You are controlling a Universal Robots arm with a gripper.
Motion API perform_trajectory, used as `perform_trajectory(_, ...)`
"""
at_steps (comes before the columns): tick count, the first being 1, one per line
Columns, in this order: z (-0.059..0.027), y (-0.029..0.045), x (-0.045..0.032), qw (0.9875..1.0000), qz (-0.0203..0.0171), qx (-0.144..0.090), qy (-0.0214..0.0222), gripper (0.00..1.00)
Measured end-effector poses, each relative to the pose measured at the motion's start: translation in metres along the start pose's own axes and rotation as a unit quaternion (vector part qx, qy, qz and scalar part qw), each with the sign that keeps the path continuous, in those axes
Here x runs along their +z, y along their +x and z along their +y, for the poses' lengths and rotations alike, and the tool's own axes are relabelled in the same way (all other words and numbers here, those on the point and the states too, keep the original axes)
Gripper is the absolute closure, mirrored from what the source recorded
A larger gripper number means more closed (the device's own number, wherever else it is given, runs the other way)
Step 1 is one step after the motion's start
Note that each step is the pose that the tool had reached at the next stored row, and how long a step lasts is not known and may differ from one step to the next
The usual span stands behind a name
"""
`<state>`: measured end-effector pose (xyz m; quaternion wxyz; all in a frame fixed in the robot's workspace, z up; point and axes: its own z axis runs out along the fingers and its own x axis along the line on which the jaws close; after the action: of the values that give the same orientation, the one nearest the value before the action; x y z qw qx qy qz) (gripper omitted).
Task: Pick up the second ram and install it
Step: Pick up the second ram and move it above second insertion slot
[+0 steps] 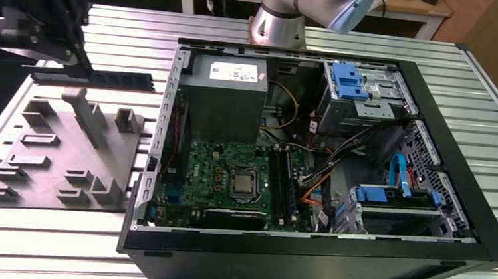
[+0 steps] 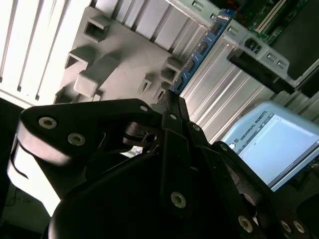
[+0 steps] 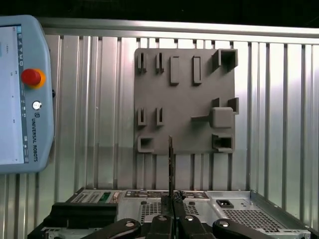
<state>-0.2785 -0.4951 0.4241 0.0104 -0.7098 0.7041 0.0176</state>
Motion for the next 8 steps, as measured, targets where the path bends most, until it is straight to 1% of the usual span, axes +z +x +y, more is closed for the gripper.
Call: perform_trajectory(8,-0.0362,0.0003,0.0002,1.0,-0.0001,0.0,-0.0013,0.88)
